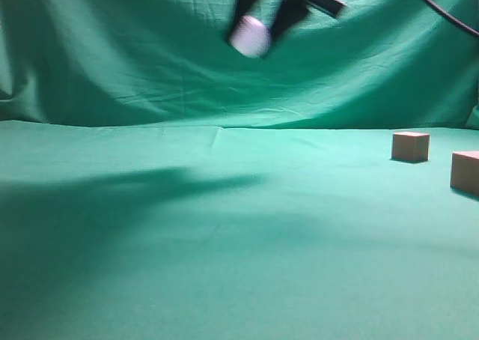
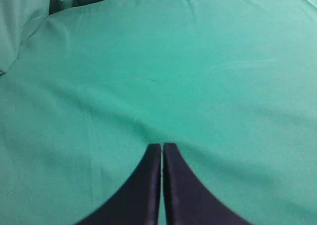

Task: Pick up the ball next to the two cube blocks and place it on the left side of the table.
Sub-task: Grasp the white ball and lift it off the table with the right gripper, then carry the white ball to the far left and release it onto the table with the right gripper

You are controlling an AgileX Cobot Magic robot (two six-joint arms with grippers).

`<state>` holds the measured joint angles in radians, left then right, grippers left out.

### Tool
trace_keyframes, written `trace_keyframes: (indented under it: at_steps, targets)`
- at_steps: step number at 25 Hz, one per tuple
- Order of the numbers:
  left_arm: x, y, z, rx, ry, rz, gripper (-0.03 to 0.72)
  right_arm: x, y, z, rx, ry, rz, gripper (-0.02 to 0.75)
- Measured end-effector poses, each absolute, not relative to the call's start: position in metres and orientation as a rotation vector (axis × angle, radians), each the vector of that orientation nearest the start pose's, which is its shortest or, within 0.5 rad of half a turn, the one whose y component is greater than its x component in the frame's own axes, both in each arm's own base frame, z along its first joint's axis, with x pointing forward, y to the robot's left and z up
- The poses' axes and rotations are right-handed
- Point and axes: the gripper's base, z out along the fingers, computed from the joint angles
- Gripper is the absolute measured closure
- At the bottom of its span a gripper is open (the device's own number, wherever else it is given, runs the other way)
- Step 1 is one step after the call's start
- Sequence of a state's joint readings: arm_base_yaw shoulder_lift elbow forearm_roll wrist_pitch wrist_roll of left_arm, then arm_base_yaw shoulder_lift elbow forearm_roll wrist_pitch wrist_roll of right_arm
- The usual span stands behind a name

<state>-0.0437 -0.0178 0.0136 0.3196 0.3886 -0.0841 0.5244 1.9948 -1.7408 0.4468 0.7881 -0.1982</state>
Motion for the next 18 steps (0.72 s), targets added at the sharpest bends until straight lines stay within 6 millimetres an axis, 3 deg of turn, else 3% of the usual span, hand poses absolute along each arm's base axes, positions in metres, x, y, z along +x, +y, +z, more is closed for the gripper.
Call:
trace_keyframes:
  at_steps: [3, 7, 10, 13, 18]
  targets:
    - [0.052, 0.009, 0.176, 0.155, 1.848, 0.228, 0.688, 0.365, 0.306, 0.297, -0.728, 2.229, 0.758, 0.429]
    - [0.052, 0.009, 0.176, 0.155, 1.848, 0.228, 0.688, 0.339, 0.375, 0.287, -0.867, 1.975, 0.753, 0.429]
    - [0.052, 0.009, 0.176, 0.155, 1.848, 0.228, 0.688, 0.32, 0.422, 0.257, -0.956, 1.866, 0.731, 0.429]
    - [0.052, 0.009, 0.176, 0.155, 1.848, 0.228, 0.688, 0.31, 0.454, 0.222, -0.976, 1.816, 0.717, 0.429]
    - [0.052, 0.009, 0.176, 0.155, 1.848, 0.228, 0.688, 0.312, 0.481, 0.17, -0.937, 1.776, 0.685, 0.429]
